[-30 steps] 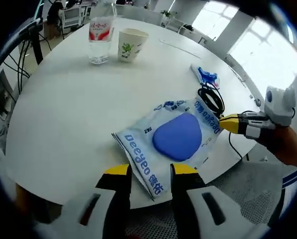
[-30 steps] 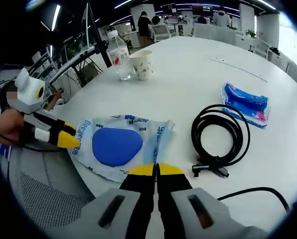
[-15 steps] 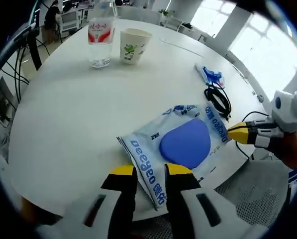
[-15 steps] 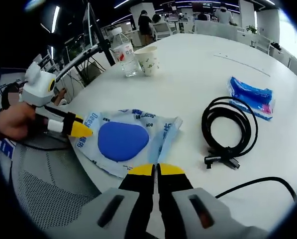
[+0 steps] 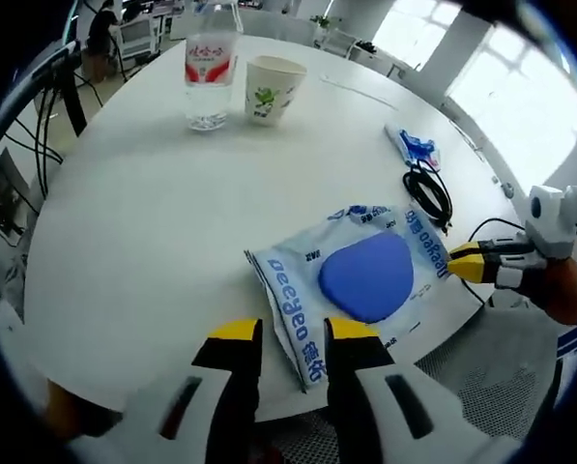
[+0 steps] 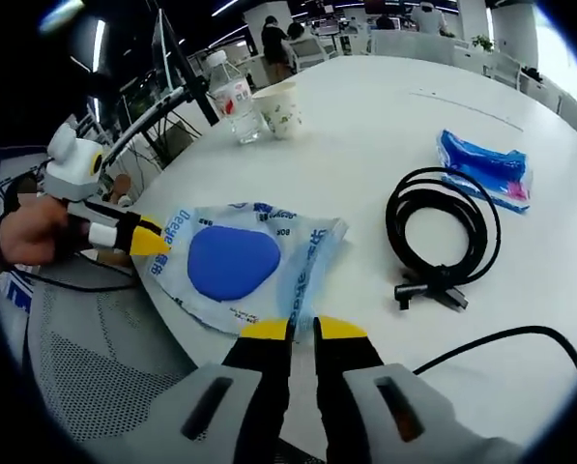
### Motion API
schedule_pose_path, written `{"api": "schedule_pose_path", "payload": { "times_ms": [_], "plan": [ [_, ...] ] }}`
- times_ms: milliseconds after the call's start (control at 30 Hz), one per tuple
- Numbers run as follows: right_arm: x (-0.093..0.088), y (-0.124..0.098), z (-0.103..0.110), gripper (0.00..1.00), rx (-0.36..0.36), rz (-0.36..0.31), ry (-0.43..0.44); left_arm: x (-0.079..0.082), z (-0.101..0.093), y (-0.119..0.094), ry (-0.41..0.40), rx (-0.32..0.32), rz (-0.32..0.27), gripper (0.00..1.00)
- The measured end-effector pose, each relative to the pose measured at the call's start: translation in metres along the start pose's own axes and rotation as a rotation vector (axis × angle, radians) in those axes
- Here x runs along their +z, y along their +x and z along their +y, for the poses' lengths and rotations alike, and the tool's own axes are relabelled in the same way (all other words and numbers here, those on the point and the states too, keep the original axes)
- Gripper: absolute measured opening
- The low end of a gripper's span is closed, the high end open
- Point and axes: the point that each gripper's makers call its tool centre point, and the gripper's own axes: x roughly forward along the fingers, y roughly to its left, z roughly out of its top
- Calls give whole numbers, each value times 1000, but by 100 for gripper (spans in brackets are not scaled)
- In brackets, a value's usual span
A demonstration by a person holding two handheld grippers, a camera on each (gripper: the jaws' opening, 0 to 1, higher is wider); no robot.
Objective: Arrange the tabletop items into an orderly group along one side of the table until the central work area is clear of visible clutter.
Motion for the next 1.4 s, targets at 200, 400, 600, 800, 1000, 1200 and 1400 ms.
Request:
{"api": "schedule_pose_path", "payload": {
  "times_ms": [200,400,600,800,1000,1200,1400],
  "plan": [
    [-2,1,4,10,17,2,21,-10,-3,-2,-23,0,21,24],
    [-1,3,5,11,27,8,14,-16,-5,1,-28,2,37,22],
    [-1,6,5,8,31,25,7,-18,-7,3,-49,0,42,11],
    [0,6,8,0,26,23,-24,-13,-10,1,-65,-7,18,0],
    [8,1,11,0,32,-1,-23,-7,-13,-5,-86,-11,-15,0],
    [19,-4,12,0,39,-28,-54,3,-18,-10,-80,-13,-40,0],
    [33,-8,11,0,42,-56,-56,20,-19,-16,-69,-14,-74,0]
  ]
}}
